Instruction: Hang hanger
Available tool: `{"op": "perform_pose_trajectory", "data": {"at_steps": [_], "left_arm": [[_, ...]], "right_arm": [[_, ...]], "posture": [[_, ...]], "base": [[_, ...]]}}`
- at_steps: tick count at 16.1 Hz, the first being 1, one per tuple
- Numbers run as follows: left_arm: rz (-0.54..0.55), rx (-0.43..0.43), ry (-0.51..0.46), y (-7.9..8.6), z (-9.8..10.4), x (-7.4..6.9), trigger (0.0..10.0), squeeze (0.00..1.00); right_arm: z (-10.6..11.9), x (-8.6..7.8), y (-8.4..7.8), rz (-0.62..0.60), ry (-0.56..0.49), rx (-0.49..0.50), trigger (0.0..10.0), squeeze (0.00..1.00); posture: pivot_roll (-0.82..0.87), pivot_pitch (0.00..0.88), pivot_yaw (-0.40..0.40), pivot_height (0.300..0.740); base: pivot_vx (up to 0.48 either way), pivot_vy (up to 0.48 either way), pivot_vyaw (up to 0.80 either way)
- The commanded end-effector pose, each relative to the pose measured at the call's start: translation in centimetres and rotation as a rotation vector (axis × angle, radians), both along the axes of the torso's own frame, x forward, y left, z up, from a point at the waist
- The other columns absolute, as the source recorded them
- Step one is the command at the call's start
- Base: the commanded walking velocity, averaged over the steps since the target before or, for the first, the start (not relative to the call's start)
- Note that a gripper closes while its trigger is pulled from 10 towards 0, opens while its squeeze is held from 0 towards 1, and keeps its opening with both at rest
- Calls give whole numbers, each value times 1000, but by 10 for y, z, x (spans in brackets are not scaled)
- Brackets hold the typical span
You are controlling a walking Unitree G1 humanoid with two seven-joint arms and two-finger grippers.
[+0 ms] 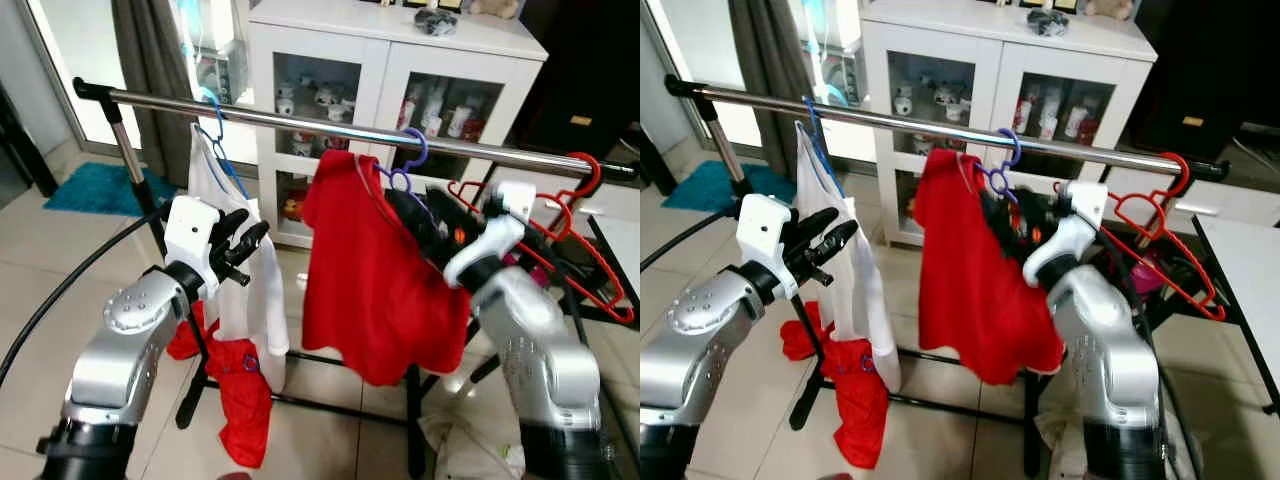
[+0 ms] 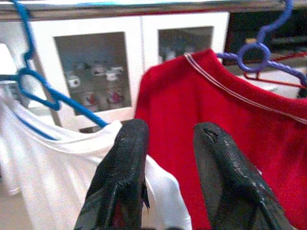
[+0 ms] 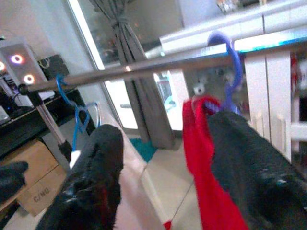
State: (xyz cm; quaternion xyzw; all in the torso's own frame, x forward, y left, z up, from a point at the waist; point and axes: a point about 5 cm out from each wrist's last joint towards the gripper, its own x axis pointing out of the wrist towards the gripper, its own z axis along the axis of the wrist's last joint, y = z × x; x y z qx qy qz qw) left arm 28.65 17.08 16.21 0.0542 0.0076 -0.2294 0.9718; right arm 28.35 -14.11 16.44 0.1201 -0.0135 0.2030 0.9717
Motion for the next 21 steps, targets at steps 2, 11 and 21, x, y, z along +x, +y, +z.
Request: {"op": "perform_pose_trajectory", "data": {"at_steps": [2, 11, 21], "left_arm": [[51, -15, -5, 2, -2, -3, 10000, 0], [168, 41, 10, 16, -7, 1, 10000, 0], [145, -85, -12, -4, 14, 1, 10000, 0]], "right_arm": [[-16, -9, 3, -41, 56, -23, 10000, 1000], [-20, -6, 3, -116, 88, -23, 10000, 1000], [-16, 0, -2, -172, 38, -18, 10000, 1000]], "posture": [[2, 0, -65, 740], [-9, 0, -60, 740], [-9, 0, -80, 740]], "base": [[0, 172, 0], [0, 371, 0], [0, 155, 0]]}}
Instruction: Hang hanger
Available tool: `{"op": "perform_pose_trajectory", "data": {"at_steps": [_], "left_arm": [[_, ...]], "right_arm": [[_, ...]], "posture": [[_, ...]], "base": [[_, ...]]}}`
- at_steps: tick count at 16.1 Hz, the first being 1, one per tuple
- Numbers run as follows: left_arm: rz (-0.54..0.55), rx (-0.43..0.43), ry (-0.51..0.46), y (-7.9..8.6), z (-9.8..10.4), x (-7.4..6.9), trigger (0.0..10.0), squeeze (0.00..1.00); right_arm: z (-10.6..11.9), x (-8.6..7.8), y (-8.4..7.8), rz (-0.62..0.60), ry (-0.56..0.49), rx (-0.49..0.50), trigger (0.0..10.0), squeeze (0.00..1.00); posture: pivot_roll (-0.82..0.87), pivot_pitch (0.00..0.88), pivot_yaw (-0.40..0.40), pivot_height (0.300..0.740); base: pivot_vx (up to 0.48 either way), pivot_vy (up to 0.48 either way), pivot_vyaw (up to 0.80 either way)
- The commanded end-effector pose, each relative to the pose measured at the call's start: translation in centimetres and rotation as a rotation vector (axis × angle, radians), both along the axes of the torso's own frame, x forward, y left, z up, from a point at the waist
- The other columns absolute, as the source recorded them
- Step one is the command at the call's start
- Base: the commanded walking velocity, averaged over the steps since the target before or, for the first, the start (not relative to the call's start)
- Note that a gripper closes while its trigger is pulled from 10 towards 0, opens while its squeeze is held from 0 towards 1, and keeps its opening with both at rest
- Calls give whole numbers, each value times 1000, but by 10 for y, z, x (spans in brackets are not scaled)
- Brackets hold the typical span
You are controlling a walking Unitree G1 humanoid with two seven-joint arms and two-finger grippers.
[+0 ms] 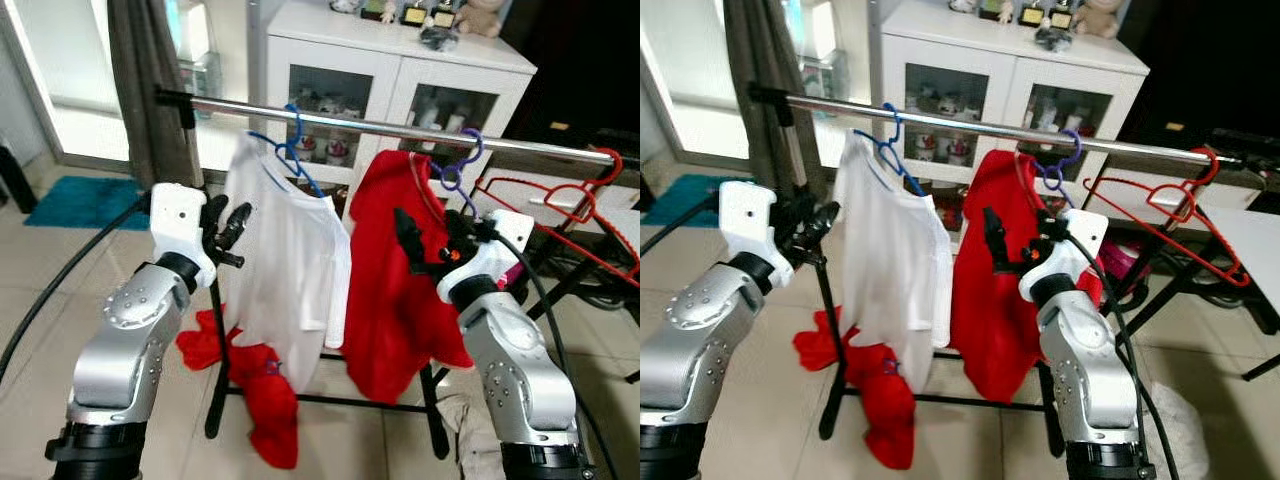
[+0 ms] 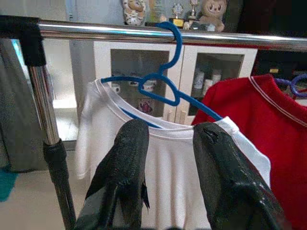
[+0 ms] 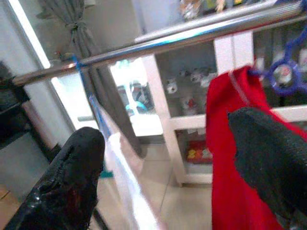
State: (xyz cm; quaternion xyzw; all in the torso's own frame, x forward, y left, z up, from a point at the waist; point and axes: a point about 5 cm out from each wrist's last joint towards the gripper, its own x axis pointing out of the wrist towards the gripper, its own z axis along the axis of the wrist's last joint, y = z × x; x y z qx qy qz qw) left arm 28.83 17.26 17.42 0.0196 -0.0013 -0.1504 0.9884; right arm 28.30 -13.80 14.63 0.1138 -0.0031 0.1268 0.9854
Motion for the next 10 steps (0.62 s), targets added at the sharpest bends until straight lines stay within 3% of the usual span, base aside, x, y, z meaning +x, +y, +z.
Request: {"op": "perform_pose_trajectory", "data": {"at_steps": [1, 2, 4, 5, 10], "left_arm": [[-32, -9, -3, -7, -1, -2, 10000, 0], [-36, -5, -2, -8, -1, -2, 10000, 0], [-37, -7, 3, -9, -1, -2, 10000, 0], [-35, 31, 18, -3, -6, -2, 10000, 0], [-53, 45, 23, -6, -6, 1, 10000, 0]], "right_arm": [[1, 0, 1, 21, 5, -24, 10000, 1000], [0, 1, 2, 30, 10, -19, 10000, 1000], [0, 2, 3, 27, 12, -6, 10000, 1000], [0, 3, 2, 1, -3, -18, 10000, 1000], [2, 7, -5, -42, -19, 47, 10000, 1000]], "posture": [[-9, 0, -79, 740], [-5, 0, -76, 740], [-2, 0, -78, 740], [-7, 0, -82, 740], [-3, 0, -78, 740]], "base": [[0, 0, 0], [322, 0, 0], [358, 0, 778], [401, 0, 788], [398, 0, 0]]}}
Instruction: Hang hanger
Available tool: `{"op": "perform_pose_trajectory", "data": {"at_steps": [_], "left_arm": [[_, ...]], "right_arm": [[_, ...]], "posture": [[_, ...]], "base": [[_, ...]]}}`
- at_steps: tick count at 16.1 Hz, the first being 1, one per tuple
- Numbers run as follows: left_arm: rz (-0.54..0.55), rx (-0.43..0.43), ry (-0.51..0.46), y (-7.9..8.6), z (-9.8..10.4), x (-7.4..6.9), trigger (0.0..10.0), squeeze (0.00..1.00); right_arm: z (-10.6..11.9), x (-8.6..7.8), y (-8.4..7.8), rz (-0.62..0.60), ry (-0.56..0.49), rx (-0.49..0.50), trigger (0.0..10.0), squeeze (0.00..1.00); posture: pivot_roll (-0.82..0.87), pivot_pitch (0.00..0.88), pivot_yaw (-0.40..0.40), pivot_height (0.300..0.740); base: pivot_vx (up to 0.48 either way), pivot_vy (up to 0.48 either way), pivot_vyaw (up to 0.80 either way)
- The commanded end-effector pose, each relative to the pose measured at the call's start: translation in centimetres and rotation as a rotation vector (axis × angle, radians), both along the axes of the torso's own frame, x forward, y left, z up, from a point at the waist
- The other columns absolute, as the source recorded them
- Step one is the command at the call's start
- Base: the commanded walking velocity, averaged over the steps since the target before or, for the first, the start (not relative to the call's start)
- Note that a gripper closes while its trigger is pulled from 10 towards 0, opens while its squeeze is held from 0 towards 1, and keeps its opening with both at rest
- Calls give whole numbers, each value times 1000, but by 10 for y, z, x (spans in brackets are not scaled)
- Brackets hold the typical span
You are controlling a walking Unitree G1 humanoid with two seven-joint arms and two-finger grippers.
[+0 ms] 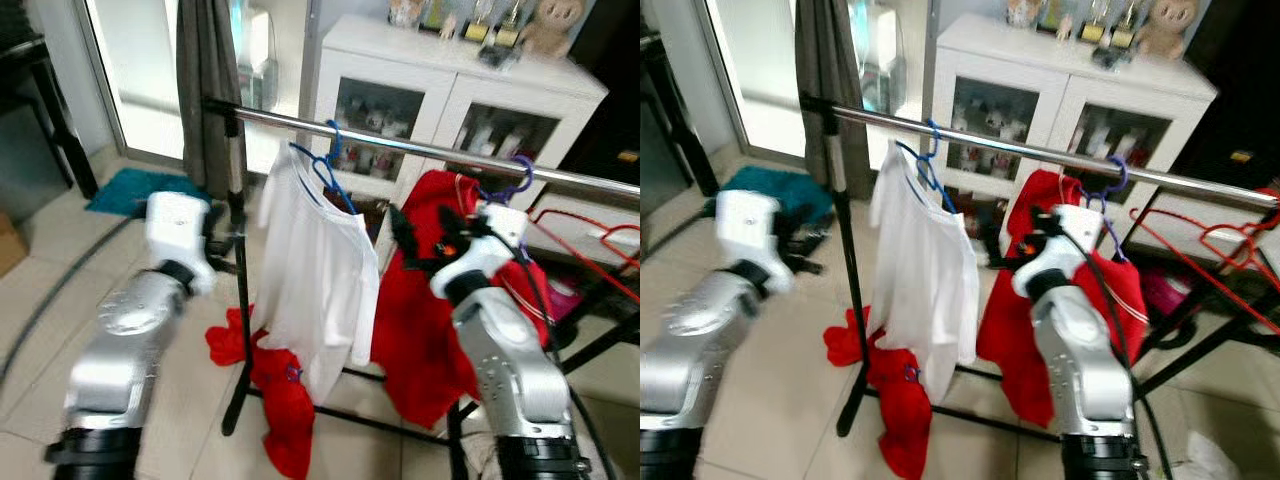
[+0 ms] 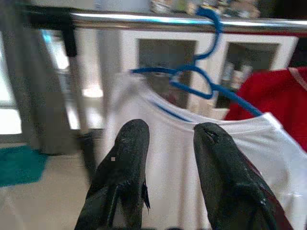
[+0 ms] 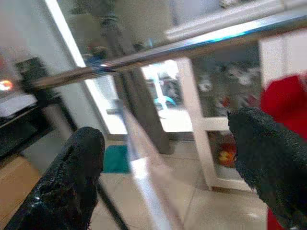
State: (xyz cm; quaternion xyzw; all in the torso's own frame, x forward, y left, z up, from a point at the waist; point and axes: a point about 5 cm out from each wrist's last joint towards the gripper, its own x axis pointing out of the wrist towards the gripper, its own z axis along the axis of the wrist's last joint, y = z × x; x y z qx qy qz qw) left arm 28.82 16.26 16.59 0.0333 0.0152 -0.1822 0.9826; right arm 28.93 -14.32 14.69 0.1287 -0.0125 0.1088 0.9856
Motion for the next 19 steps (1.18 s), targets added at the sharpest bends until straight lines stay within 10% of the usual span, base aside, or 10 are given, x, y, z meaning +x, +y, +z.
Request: {"op": "perform_pose_trajectory", "data": {"at_steps": [1, 12, 19], "left_arm": [[6, 9, -10, 2, 3, 2, 10000, 0], [-151, 109, 1, 12, -1, -11, 10000, 0], [-326, 200, 96, 26, -6, -21, 10000, 0]], "right_arm": [[1, 1, 2, 2, -5, 21, 10000, 1000], [13, -15, 45, 484, -18, -11, 10000, 1000], [4, 8, 57, 377, 174, -68, 10000, 1000]], "posture": [[-2, 0, -87, 740], [13, 0, -96, 740], [12, 0, -67, 740]], "base": [[390, 0, 0], [210, 0, 0], [0, 0, 0]]}}
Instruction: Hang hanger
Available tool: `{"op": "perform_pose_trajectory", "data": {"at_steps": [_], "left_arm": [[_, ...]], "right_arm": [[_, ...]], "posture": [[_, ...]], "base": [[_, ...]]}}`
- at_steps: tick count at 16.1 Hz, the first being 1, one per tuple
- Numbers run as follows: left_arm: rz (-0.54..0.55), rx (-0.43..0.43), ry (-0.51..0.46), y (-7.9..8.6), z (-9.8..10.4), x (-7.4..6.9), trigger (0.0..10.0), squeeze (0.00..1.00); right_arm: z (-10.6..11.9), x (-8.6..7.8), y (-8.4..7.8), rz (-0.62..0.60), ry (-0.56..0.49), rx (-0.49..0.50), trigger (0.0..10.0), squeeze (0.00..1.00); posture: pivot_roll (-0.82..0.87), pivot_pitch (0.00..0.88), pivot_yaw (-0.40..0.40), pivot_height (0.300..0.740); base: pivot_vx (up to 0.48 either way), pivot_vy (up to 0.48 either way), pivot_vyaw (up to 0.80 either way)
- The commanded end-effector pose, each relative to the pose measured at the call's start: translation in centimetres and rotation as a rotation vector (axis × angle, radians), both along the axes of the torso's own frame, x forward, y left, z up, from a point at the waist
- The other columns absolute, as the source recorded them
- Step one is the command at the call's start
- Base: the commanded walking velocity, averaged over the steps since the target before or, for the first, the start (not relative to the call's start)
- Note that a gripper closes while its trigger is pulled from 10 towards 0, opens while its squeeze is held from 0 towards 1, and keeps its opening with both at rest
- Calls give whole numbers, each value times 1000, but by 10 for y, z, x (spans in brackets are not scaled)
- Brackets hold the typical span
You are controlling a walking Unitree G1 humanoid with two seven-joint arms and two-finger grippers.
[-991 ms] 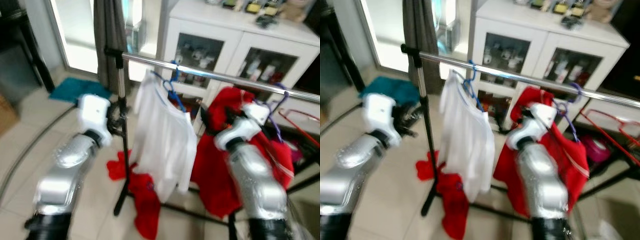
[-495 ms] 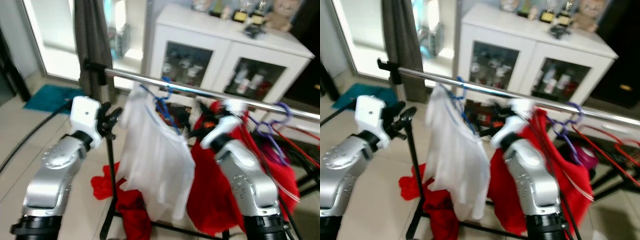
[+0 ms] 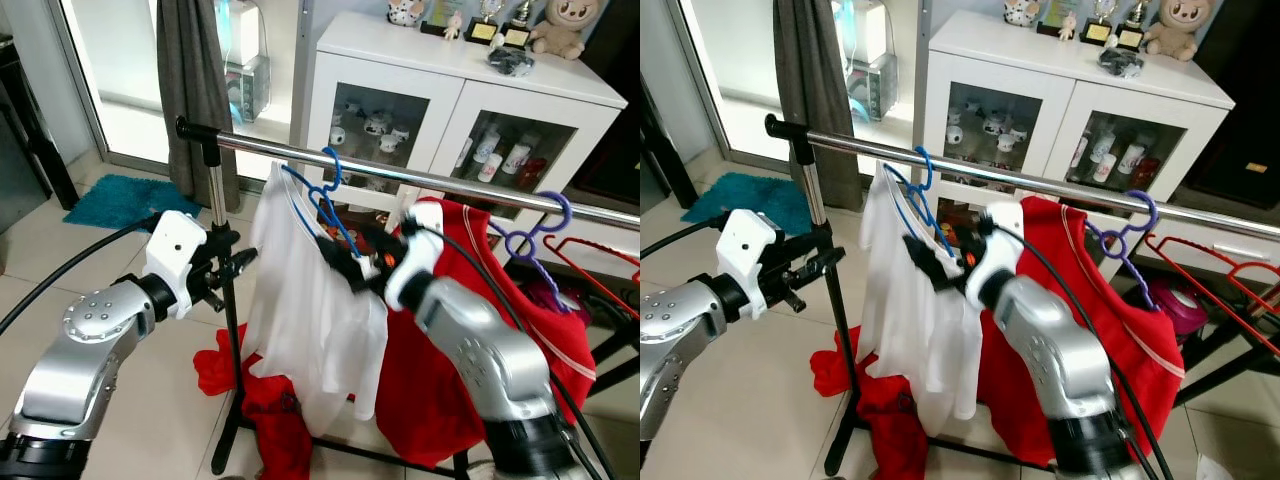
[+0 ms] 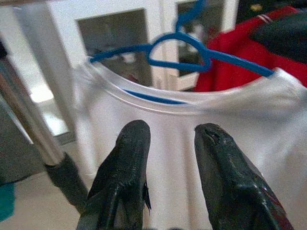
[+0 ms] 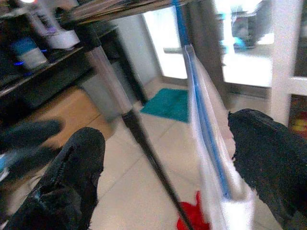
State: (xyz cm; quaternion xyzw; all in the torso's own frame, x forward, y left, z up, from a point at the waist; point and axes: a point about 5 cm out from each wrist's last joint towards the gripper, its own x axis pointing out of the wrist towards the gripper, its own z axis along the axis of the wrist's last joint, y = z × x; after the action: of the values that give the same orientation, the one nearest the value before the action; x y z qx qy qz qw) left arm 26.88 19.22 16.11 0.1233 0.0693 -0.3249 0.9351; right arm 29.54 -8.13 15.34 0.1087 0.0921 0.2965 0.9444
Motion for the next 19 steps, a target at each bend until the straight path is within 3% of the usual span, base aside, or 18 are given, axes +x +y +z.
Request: {"op": "perform_pose_trajectory", "data": {"at_steps": [1, 2, 3, 5, 6, 9, 14, 19], "left_arm": [[-43, 5, 18, -4, -1, -3, 10000, 0], [-58, 5, 25, -3, 0, -4, 10000, 0], [-58, 10, 26, -2, 0, -3, 10000, 0], [-69, 1, 24, -2, 2, -3, 10000, 0], [-76, -3, 22, 0, 5, -2, 10000, 0], [-71, -10, 19, 4, 8, -2, 10000, 0], [-85, -22, 18, 2, 10, -2, 10000, 0], [-87, -25, 21, 3, 10, -2, 10000, 0]], "right_arm": [[-2, 5, -5, -45, 18, -27, 10000, 1000], [5, 16, -1, -87, 2, -62, 10000, 467], [8, 21, 3, -89, -4, -81, 10000, 0], [7, 25, 6, -98, -11, -119, 10000, 0], [7, 34, 9, -144, -10, -166, 10000, 0], [8, 44, 15, -151, -23, -182, 10000, 0], [13, 55, 28, -120, -42, -163, 10000, 0], [9, 56, 29, -87, -30, -164, 10000, 0]], "posture": [[12, 0, -67, 740], [21, 0, -67, 740], [25, 0, -65, 740], [25, 0, -65, 740], [32, 0, -68, 740], [33, 0, -67, 740], [37, 0, -68, 740], [35, 0, -66, 740]], "base": [[0, 0, 0], [0, 0, 0], [0, 0, 0], [0, 0, 0], [0, 0, 0], [0, 0, 0], [0, 0, 0], [0, 0, 0]]}}
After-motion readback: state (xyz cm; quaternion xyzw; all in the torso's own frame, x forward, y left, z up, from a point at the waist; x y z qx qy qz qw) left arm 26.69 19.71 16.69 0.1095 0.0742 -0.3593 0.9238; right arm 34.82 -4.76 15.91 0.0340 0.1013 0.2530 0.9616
